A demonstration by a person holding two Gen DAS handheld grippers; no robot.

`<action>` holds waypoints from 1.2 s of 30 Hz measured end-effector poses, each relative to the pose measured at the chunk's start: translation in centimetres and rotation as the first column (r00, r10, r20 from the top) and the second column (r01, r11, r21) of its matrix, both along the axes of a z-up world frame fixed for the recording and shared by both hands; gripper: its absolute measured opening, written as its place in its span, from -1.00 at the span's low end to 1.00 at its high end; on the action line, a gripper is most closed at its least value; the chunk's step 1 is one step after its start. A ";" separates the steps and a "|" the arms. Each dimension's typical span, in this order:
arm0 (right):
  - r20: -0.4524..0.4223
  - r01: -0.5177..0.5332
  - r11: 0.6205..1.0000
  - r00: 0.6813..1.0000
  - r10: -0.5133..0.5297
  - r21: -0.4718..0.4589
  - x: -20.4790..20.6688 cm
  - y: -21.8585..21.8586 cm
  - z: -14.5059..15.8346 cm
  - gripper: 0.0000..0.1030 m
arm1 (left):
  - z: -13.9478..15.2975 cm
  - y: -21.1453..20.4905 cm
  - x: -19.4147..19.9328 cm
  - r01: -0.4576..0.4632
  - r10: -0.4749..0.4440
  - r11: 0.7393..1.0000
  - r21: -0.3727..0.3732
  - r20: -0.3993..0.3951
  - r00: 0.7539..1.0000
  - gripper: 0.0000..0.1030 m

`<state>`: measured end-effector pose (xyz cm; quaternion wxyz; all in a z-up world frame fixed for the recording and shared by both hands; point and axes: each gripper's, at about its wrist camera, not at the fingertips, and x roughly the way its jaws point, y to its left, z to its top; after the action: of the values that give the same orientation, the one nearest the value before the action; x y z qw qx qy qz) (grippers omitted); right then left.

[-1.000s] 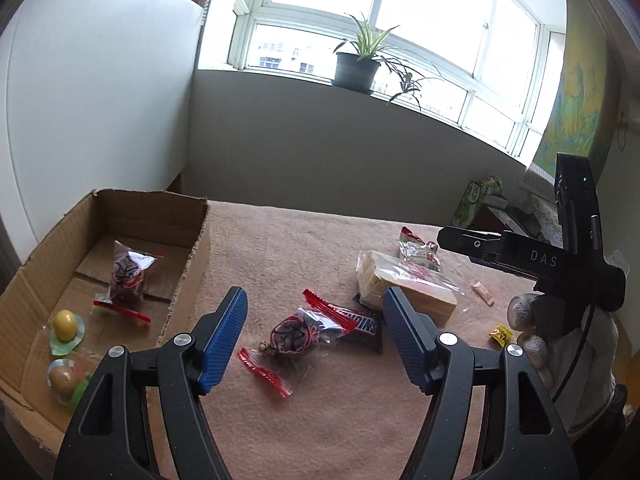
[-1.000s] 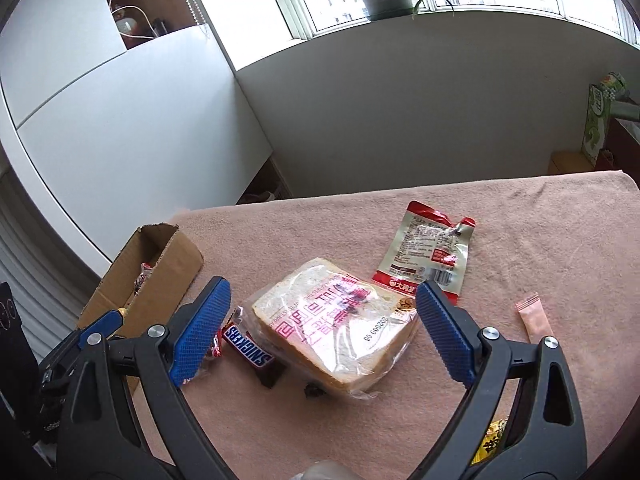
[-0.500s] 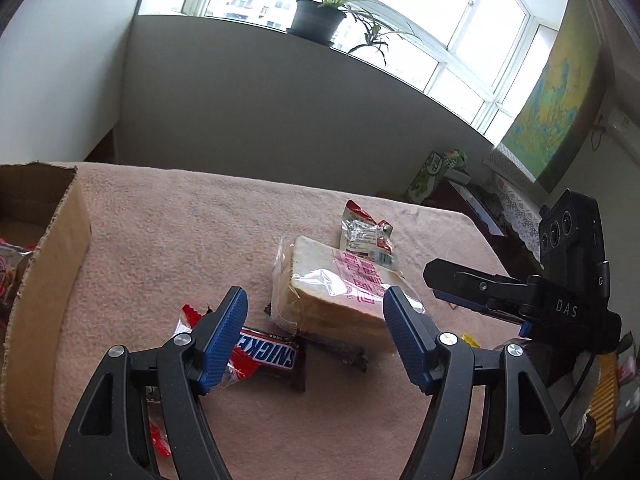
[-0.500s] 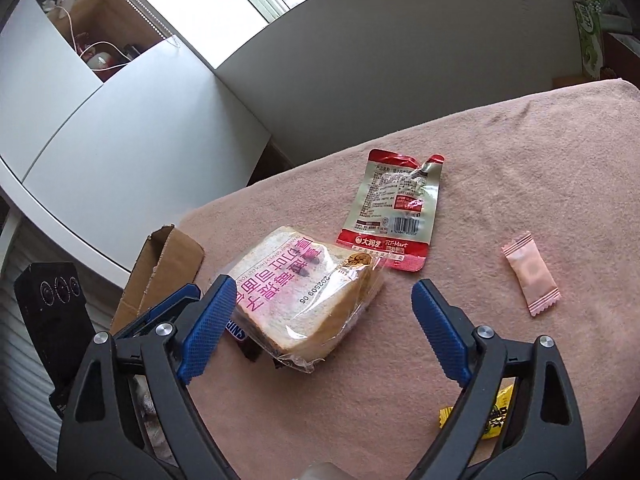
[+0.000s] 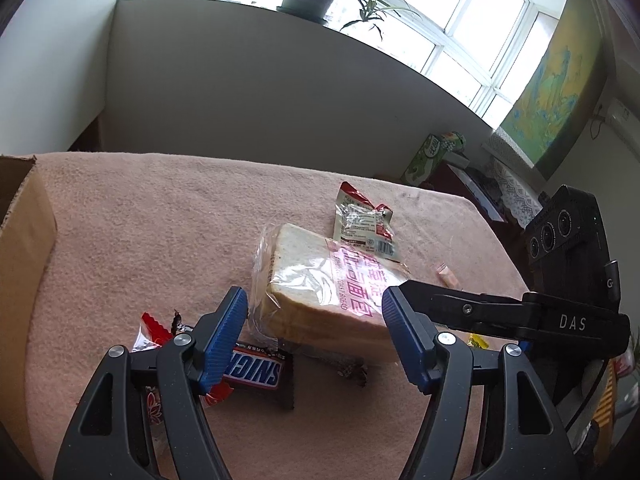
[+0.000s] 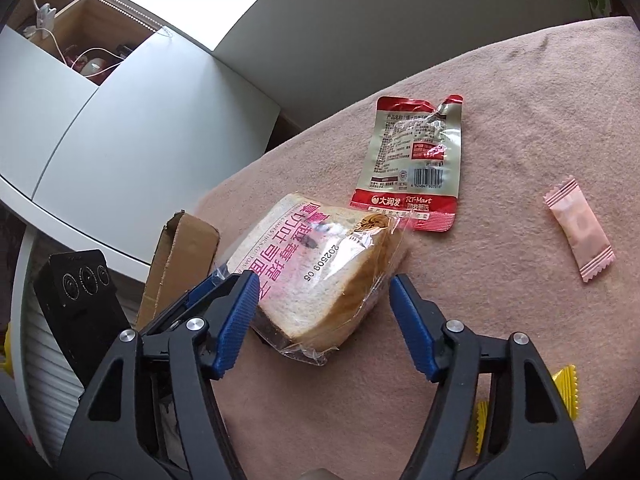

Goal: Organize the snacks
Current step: 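Close both tools on the bagged sliced bread from its two sides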

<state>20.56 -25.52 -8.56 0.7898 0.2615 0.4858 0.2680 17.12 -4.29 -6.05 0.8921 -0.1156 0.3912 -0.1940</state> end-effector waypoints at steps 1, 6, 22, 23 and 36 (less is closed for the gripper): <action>-0.006 -0.001 1.000 1.000 0.001 0.008 0.1 0.0 -0.1 0.33 | 0.0 0.0 0.1 0.000 0.000 1.000 0.002 -0.001 1.000 0.32; -0.021 -0.002 1.000 1.000 0.003 0.026 0.2 -0.2 -0.5 0.21 | -0.4 -0.2 0.4 0.025 -0.025 1.000 -0.010 -0.005 1.000 0.26; 0.063 0.003 1.000 0.998 -0.002 -0.003 -1.1 -1.0 2.1 0.02 | 1.4 -1.3 -1.7 0.054 -0.056 0.998 0.043 0.064 0.996 0.24; 0.071 0.001 1.000 0.997 -0.001 -0.003 -1.2 -0.9 2.4 0.02 | 1.7 -1.3 -1.9 0.051 -0.054 0.998 0.046 0.073 0.996 0.24; 0.198 -0.061 0.998 0.978 0.066 -0.030 -3.4 3.6 7.1 0.02 | 5.1 1.6 -6.3 -0.023 0.015 0.999 0.045 0.186 0.982 0.24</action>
<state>17.16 -21.87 -1.45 0.8286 0.2081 0.4156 0.3120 10.82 -2.72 -0.99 0.9290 -0.0799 0.3095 -0.1864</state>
